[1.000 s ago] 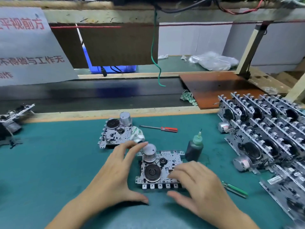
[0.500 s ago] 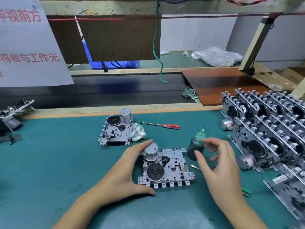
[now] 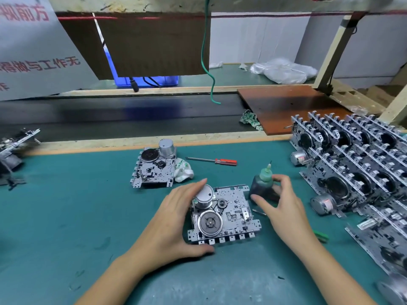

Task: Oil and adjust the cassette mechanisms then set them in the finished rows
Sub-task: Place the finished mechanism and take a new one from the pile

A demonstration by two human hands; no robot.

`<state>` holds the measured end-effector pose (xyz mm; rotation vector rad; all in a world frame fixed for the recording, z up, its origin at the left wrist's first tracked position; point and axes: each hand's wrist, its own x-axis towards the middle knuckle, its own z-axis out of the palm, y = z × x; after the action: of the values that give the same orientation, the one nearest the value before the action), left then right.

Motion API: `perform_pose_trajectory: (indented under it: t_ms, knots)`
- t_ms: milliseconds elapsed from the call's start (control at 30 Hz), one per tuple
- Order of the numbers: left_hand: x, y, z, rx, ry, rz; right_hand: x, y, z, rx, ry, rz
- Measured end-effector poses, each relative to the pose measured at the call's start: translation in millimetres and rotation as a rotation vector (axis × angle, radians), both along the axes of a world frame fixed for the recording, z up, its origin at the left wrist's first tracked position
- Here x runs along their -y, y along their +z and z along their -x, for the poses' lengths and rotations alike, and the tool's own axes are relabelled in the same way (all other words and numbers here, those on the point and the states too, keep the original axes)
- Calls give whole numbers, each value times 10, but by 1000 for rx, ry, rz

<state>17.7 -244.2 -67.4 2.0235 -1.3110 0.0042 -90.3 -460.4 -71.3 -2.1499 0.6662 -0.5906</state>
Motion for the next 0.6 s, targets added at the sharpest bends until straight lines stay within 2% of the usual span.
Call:
perform_pose_trajectory:
  t_ms: [167,300,400,467,533,600]
  knots:
    - [-29,5,4,27,-15,-41,-64,40,46,85,100,-68]
    - [-24,6,17,102,-22,-34,-152,122,78,314,128,-216]
    - [-19,8,25,70,-19,-17,-196,230,121,501,94,-293]
    - [-24,-5,27,52,-23,-6,-235,299,123,642,82,-489]
    - [-22,-19,26,35,-28,-2,-305,372,86,781,124,-835]
    - [-22,-28,30,-9,-30,-5,-395,434,26,834,115,-1046]
